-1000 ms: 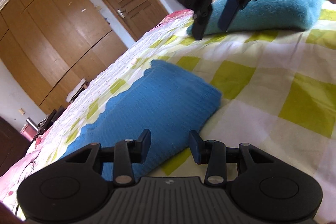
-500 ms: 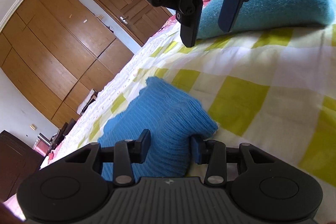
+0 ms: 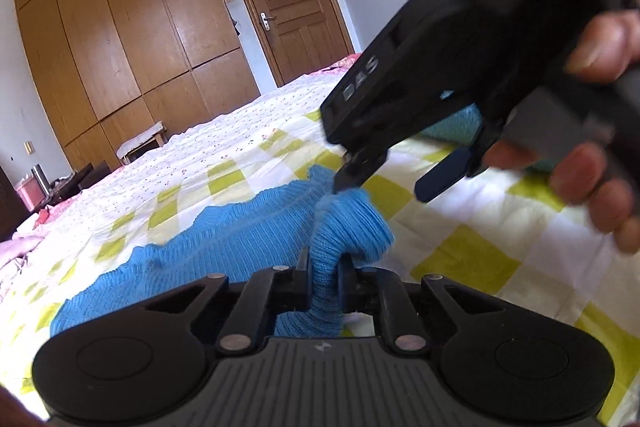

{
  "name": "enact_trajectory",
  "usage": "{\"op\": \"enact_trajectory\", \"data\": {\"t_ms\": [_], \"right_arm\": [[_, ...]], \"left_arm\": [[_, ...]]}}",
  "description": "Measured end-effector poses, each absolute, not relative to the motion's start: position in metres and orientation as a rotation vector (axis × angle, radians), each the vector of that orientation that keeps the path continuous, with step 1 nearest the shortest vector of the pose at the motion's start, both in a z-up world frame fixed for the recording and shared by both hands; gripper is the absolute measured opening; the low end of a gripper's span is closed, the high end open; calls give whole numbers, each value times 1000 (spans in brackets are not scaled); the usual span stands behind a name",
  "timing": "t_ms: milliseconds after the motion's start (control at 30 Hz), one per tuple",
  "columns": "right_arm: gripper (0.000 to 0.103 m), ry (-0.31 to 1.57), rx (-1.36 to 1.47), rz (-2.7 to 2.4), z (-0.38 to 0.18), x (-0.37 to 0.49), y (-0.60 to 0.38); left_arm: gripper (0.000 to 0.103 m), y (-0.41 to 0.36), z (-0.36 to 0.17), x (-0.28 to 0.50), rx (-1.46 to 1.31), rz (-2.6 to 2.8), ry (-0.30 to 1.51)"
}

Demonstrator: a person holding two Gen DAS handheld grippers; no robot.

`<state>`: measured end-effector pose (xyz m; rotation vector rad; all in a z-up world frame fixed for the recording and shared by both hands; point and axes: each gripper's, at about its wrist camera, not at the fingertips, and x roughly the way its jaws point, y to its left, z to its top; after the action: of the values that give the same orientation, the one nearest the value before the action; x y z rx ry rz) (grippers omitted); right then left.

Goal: Fold small clothes

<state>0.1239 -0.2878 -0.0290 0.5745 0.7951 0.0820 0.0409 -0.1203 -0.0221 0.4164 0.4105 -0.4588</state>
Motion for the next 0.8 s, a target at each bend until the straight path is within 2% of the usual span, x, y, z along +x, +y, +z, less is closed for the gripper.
{"op": "enact_trajectory", "data": {"t_ms": [100, 233, 600, 800], "right_arm": [[69, 805, 604, 77, -37, 136, -284], [70, 830, 642, 60, -51, 141, -286], [73, 816, 814, 151, -63, 161, -304], [73, 828, 740, 188, -60, 180, -292]], "left_arm": [[18, -117, -22, 42, 390, -473, 419], [18, -116, -27, 45, 378, -487, 427], [21, -128, -53, 33, 533, -552, 418], [34, -137, -60, 24, 610, -545, 384]]}}
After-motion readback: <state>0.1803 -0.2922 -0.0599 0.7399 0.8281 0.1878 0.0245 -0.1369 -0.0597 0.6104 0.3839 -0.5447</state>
